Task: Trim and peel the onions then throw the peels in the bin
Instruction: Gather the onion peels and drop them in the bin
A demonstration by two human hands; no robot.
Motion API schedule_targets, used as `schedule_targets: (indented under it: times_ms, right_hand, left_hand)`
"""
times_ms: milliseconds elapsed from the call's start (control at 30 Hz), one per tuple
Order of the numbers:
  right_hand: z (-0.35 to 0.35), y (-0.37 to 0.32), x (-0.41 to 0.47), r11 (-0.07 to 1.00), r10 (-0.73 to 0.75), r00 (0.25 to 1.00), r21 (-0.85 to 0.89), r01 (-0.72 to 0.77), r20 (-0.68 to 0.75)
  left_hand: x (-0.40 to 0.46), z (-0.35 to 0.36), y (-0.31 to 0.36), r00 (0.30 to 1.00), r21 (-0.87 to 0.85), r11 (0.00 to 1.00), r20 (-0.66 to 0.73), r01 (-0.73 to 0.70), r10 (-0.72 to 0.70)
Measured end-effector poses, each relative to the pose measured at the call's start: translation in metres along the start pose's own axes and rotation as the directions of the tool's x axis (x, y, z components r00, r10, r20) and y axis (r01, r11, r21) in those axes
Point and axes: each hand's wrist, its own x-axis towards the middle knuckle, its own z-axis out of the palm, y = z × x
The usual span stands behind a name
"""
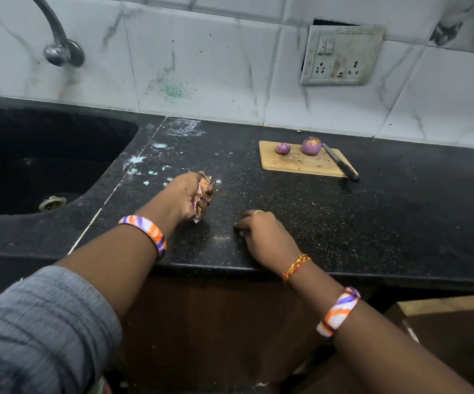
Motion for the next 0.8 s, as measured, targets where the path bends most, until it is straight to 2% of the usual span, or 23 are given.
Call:
schedule_targets:
  times_ms: [100,267,400,600,700,800]
  right_hand:
    - [-0.002,0.013,-0.005,0.999,-0.041,0.998,-0.038,0.039,-0.050]
    - [-0.015,0.032,0.002,0.991,0.123,0.992,-0.049,-0.125,-0.042]
    - [-0.010,0.020,-0.014,0.986,0.127,0.990,-0.103,-0.133,-0.059]
    - [0.003,0.009,-0.069,0.998,-0.058,0.994,-0.018,0.057,-0.094]
    - [0.004,0.020,-0.083,0.986,-0.162,0.979,-0.055,0.156,-0.127]
    - [-0.003,0.020,-0.087,0.982,-0.186,0.972,-0.066,0.178,-0.142]
  left_hand:
    - [-0.004,-0.006,-0.001,1.000,0.031,0.999,-0.010,-0.013,0.013]
    - [-0.011,0.002,-0.016,0.999,0.066,0.997,0.031,0.029,-0.031]
    - [-0.015,0.006,-0.026,0.996,0.104,0.993,0.061,0.053,-0.059]
    - [-0.016,0.001,-0.025,0.986,0.136,0.985,0.120,0.102,-0.119]
    - [-0.018,0.007,-0.024,0.972,0.163,0.979,0.178,0.123,-0.152]
    - [-0.020,0.012,-0.023,0.957,0.225,0.966,0.227,0.128,-0.180]
